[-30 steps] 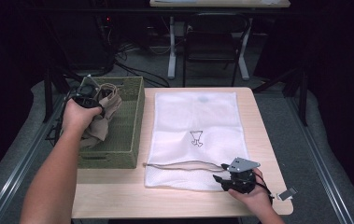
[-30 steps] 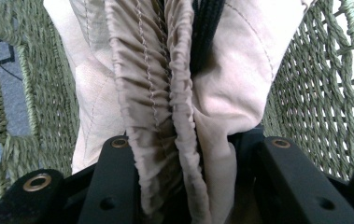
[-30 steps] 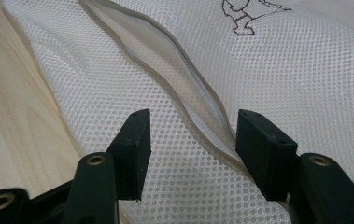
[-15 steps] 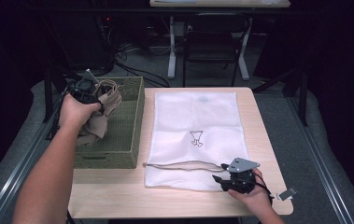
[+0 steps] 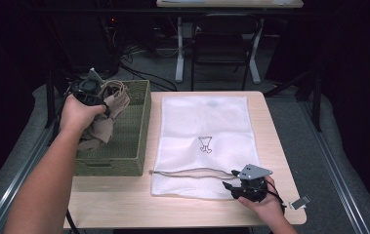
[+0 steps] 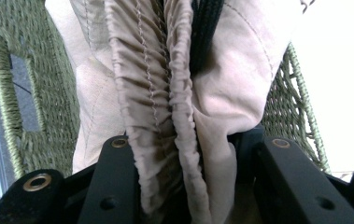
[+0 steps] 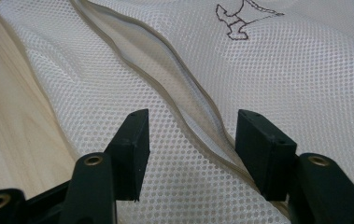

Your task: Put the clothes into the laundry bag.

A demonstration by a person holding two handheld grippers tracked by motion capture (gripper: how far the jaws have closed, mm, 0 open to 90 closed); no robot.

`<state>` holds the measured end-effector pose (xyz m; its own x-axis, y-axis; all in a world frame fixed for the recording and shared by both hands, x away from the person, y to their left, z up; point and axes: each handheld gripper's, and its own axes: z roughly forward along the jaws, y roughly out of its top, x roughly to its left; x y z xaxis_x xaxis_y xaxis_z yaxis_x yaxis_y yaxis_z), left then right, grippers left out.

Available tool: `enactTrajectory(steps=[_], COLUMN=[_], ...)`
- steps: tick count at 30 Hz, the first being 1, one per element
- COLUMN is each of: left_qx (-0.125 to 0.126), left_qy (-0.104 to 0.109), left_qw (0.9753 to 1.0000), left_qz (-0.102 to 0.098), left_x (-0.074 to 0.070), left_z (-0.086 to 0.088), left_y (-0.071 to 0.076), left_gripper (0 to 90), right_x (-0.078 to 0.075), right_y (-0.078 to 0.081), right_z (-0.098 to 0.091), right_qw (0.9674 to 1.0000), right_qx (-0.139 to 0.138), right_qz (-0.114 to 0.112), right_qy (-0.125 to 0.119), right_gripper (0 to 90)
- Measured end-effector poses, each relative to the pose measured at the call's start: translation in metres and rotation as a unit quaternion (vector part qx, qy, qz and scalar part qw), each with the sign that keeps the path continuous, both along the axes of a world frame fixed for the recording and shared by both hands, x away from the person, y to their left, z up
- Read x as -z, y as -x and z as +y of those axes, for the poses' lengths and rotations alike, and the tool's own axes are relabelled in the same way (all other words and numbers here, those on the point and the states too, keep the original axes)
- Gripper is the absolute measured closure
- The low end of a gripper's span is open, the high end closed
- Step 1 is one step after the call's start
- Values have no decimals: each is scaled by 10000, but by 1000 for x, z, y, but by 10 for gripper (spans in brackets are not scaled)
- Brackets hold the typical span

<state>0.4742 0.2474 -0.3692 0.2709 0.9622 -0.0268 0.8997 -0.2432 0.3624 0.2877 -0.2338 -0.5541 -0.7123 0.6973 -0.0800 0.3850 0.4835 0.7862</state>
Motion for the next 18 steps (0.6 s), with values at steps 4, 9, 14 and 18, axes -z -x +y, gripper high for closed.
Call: enactTrajectory(steps=[4, 9, 14, 18], left_qx=[41, 89, 123, 116], left_qy=[15, 39, 42, 20], left_qw=[10000, 9999, 9999, 9999], left_qz=[-32, -50, -43, -56], left_x=[-5, -13, -19, -21], left_z=[0, 1, 2, 3], left_y=[3, 9, 13, 15], left_gripper=[630, 630, 630, 630], right_x=[-1, 0, 0, 0], right_y=[0, 0, 0, 0], right_z=[-1, 0, 0, 0], right_qw=[10000, 10000, 10000, 10000], right_qx=[38, 49, 66, 72], right_qz=[-5, 18, 14, 40], right_qy=[-74, -43, -60, -53], right_gripper=[446, 446, 469, 479])
